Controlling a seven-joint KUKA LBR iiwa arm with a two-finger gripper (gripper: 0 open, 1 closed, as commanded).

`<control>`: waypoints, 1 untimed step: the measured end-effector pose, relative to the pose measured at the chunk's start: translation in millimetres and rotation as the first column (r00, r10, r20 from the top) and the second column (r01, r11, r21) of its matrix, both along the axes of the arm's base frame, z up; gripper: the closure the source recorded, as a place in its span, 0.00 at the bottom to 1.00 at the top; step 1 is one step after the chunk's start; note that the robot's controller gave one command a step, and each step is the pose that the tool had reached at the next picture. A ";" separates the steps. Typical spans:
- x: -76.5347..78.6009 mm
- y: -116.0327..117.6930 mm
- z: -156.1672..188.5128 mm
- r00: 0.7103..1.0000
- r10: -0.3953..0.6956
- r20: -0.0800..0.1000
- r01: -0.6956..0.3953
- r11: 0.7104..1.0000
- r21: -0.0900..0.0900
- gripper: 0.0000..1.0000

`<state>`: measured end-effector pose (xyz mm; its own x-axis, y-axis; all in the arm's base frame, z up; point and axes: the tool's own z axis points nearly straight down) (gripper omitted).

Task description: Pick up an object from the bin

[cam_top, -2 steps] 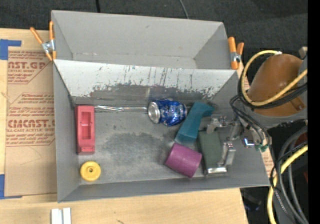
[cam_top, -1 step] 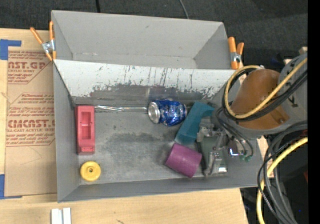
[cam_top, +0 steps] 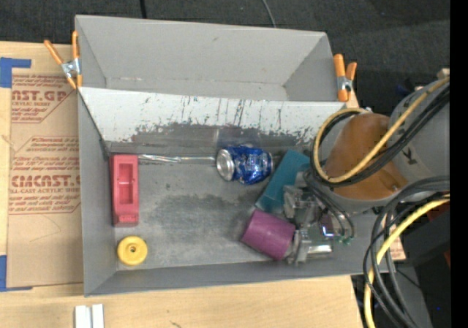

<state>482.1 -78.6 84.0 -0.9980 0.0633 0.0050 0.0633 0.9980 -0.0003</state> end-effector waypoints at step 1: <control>15.5 26.2 -5.2 0.998 0.065 0.008 -0.065 0.998 -0.007 0.00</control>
Offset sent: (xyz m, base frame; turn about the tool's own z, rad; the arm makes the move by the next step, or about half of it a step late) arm 0.0268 0.0841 -0.0140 -0.1004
